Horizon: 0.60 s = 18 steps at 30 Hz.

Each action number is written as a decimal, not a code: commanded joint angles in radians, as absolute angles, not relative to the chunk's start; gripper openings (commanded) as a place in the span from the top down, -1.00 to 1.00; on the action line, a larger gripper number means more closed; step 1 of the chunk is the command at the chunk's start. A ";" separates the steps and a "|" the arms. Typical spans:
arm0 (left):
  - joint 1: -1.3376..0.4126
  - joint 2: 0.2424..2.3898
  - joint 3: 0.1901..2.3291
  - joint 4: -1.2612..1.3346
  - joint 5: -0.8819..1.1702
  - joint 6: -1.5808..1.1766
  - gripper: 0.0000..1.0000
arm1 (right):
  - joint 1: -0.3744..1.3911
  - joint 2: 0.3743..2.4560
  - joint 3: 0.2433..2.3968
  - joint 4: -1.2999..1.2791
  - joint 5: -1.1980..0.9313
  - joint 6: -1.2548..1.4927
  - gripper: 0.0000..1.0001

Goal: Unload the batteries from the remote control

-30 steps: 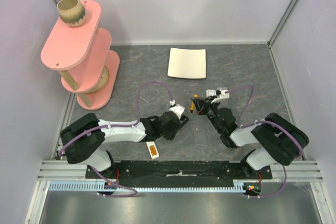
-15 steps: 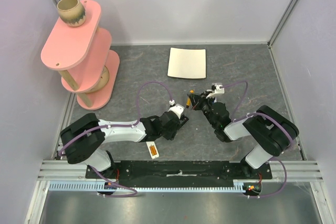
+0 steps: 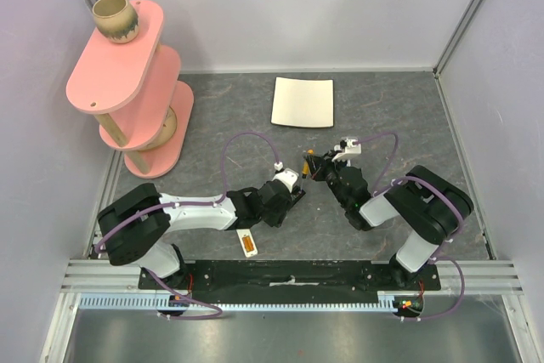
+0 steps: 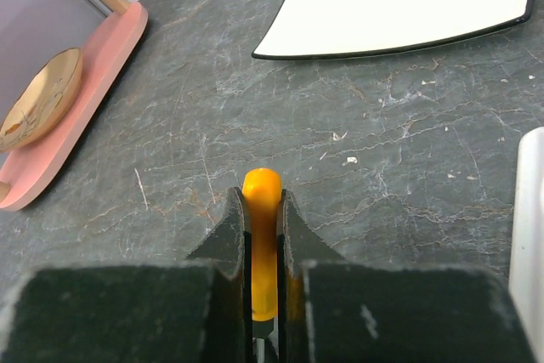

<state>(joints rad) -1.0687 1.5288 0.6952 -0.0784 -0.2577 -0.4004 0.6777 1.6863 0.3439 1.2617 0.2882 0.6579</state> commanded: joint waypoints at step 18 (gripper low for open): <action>-1.066 1.589 0.686 -0.137 -0.227 -0.448 0.96 | 0.675 1.729 0.308 1.385 0.212 0.767 1.00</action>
